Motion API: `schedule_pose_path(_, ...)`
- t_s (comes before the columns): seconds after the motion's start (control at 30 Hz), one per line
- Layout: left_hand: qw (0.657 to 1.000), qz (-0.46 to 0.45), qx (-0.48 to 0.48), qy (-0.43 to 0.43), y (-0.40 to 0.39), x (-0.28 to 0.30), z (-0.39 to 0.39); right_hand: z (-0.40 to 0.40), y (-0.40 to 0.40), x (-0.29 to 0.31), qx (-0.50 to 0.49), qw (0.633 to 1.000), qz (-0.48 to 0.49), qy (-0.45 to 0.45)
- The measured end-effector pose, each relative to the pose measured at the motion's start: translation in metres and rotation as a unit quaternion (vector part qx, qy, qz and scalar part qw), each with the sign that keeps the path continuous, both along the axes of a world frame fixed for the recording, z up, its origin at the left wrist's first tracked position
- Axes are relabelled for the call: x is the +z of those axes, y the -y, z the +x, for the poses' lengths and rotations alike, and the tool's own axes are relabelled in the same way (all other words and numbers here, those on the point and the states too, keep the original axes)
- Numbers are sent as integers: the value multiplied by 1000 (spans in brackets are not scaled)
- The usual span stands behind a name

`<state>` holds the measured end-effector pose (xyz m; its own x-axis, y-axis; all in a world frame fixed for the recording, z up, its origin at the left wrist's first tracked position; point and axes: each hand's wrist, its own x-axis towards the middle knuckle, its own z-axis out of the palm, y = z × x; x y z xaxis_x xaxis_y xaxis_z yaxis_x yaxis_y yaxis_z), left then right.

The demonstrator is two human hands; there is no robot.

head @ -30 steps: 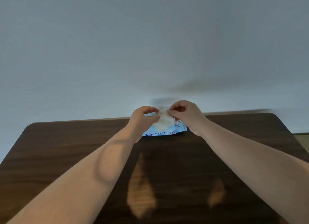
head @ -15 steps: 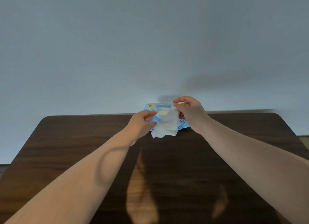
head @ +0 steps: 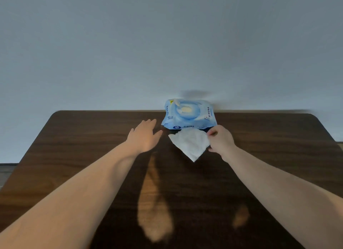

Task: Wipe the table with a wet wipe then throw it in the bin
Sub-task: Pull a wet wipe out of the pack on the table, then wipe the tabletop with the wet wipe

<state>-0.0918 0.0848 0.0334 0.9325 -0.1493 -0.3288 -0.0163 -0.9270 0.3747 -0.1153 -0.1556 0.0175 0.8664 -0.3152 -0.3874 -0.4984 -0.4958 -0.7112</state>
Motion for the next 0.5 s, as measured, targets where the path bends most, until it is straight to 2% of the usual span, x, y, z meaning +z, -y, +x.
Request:
schedule_pose_path(0.03, 999, 38, -18, -10, -1, -6, -4, -7, 3, -9, 93, 986, -123, -59)
schedule_pose_path(0.07, 997, 69, -33, -21, -2, -11, -8, -13, 4, -16, 170, 954, -225, -104)
schedule_pose_path(0.1, 994, 92, -45, -33, -2, -16, -11, -18, 4, -21, 216, 924, -295, -112)
schedule_pose_path(0.13, 992, 109, -52, -47, -2, -21, -14, -20, 2, -25, 234, 910, -331, -90)
schedule_pose_path(0.27, 984, 145, -57, -85, -7, -35, -21, -12, -7, -46, 302, 901, -310, 45)
schedule_pose_path(0.43, 983, 145, -30, -105, -39, -59, -39, -4, -33, -84, 432, 827, -361, 4)
schedule_pose_path(0.5, 981, 158, -11, -110, -57, -67, -48, -4, -46, -95, 441, 824, -355, -12)
